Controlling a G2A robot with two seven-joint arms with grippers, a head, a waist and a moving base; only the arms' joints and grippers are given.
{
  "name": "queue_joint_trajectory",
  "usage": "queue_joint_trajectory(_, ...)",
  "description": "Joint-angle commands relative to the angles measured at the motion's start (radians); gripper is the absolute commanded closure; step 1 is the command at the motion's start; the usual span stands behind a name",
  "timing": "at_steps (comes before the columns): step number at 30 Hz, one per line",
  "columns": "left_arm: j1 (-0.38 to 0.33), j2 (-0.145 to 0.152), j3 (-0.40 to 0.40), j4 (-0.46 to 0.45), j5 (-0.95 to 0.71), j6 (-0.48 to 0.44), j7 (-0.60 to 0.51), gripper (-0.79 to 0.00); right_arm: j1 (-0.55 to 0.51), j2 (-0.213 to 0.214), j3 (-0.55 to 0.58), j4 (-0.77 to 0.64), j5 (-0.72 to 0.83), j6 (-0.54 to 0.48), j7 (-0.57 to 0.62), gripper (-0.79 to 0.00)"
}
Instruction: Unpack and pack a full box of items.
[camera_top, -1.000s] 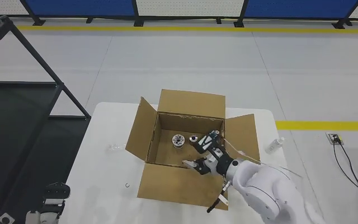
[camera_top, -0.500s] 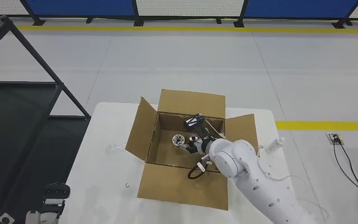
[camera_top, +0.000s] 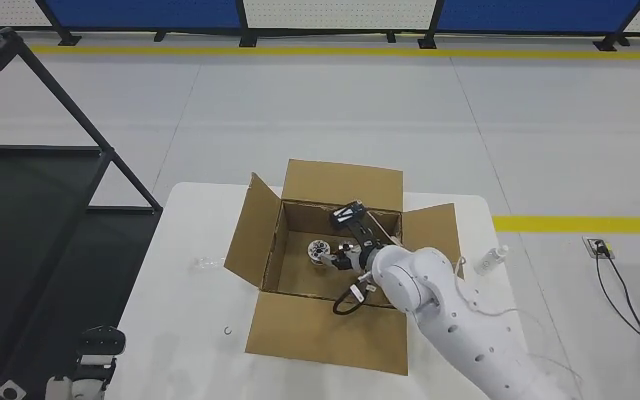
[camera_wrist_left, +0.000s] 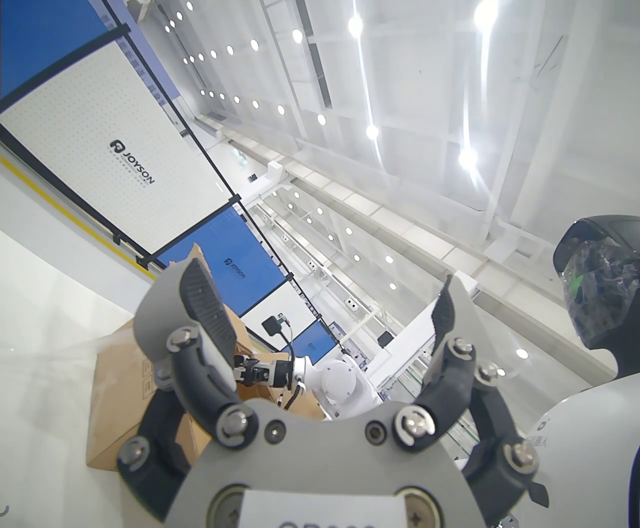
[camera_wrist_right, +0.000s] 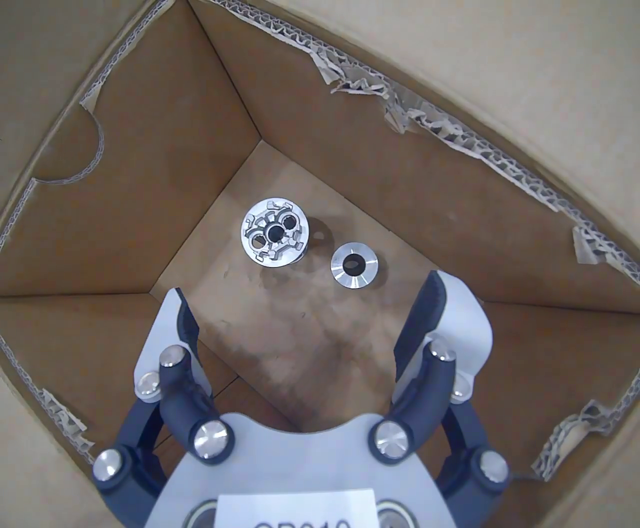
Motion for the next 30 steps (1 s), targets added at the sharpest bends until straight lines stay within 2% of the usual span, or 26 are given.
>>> queue_joint_trajectory(1,0.000,0.000,0.000,0.000,0.000,0.000,0.000,-0.785,-0.008,-0.003,-0.005,0.014,-0.035,0.040,-0.017,-0.785)
queue_joint_trajectory(13,0.000,0.000,0.000,0.000,0.000,0.000,0.000,-0.785,0.114,-0.079,-0.106,0.242,-0.054,0.067,0.021,-0.785)
queue_joint_trajectory(16,0.000,0.000,0.000,0.000,0.000,0.000,0.000,-0.785,0.142,-0.099,-0.124,0.299,-0.044,0.059,0.021,-0.637)
queue_joint_trajectory(20,0.000,0.000,0.000,0.000,0.000,0.000,0.000,-0.785,0.174,-0.125,-0.142,0.378,-0.034,0.052,0.016,-0.542)
queue_joint_trajectory(23,0.000,0.000,0.000,0.000,0.000,0.000,0.000,-0.785,0.193,-0.143,-0.154,0.430,-0.029,0.054,0.008,-0.397)
queue_joint_trajectory(30,0.000,0.000,0.000,0.000,0.000,0.000,0.000,-0.785,0.218,-0.178,-0.164,0.514,-0.005,0.030,-0.011,-0.363)
